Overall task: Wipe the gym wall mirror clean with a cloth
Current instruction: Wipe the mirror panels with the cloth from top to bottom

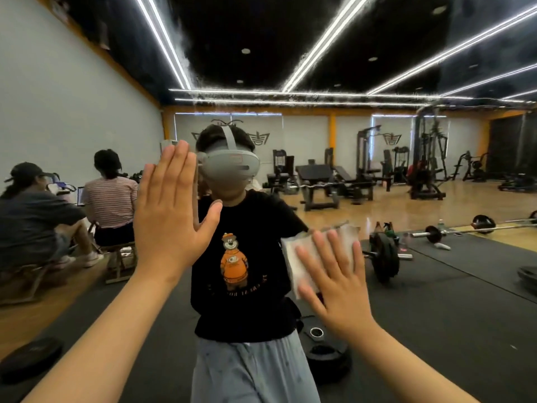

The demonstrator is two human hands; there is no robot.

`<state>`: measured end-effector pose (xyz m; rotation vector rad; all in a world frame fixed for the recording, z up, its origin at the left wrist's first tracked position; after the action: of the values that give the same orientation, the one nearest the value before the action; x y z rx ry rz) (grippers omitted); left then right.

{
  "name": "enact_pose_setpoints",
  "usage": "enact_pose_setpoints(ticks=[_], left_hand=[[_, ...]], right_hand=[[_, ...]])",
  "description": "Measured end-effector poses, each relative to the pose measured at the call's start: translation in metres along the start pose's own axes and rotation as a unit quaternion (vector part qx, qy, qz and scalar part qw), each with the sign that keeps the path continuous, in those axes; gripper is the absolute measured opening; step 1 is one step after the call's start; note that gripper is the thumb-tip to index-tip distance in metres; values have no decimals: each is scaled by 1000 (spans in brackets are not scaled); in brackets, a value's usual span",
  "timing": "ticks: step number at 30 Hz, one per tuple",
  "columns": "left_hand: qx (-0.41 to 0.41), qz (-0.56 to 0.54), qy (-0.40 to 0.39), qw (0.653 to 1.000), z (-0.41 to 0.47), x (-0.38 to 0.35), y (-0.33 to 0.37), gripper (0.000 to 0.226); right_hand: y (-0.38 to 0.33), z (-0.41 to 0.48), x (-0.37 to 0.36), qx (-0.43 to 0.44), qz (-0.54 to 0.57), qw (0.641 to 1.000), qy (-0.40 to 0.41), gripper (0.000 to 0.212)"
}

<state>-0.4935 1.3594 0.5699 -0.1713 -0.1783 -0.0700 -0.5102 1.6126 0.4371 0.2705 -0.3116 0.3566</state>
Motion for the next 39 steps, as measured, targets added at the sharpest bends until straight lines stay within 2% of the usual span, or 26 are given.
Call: enact_pose_setpoints(ticks=[2, 4, 8, 12, 15, 18, 24, 27, 30, 33, 36, 39], left_hand=[[4, 4, -2, 1000, 0, 0, 0, 80], [6, 9, 0, 1000, 1, 1, 0, 81], [6, 20, -2, 1000, 2, 1, 0, 82], [4, 23, 1, 1000, 1, -1, 1, 84], [5, 22, 7, 1000, 0, -1, 1, 84], [5, 17, 9, 1000, 1, 0, 2, 84], [4, 26, -1, 1000, -1, -2, 3, 85], [2, 24, -2, 1000, -1, -1, 4, 85], [-1, 31, -3, 1000, -1, -1, 5, 84], [-6, 36, -7, 999, -1, -2, 6, 84], [-6, 36, -11, 999, 1, 0, 7, 84], [-4, 12, -5, 1000, -8, 5, 11, 81]], right_hand=[[9, -20, -3, 29, -4, 999, -25, 56], [24, -12, 3, 21, -1, 999, -29, 54], [75, 54, 36, -83, -1, 996, 37, 55], [134, 131, 77, -189, 25, 980, 60, 61], [140, 140, 83, -202, 30, 977, 64, 63], [125, 105, 69, -196, 25, 978, 61, 62], [98, -50, 19, -155, 14, 988, 18, 58], [96, -72, 15, -134, 15, 991, -4, 57], [104, -42, 27, -142, 27, 990, -3, 58], [127, 26, 53, -176, 19, 984, 32, 60], [153, 109, 84, -194, 24, 980, 24, 64], [162, 142, 95, -190, 31, 981, 27, 67]])
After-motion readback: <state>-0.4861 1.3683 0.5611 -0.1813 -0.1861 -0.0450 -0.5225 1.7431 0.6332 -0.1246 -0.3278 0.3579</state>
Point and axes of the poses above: each hand's wrist, its own z-axis towards the middle knuckle, its own x-axis out of the back of the hand, y = z × x, the point moved 5 cm from there along z, towards the middle knuckle, and after that the axes turned 7 degrees about z, right-handed, at the moved point
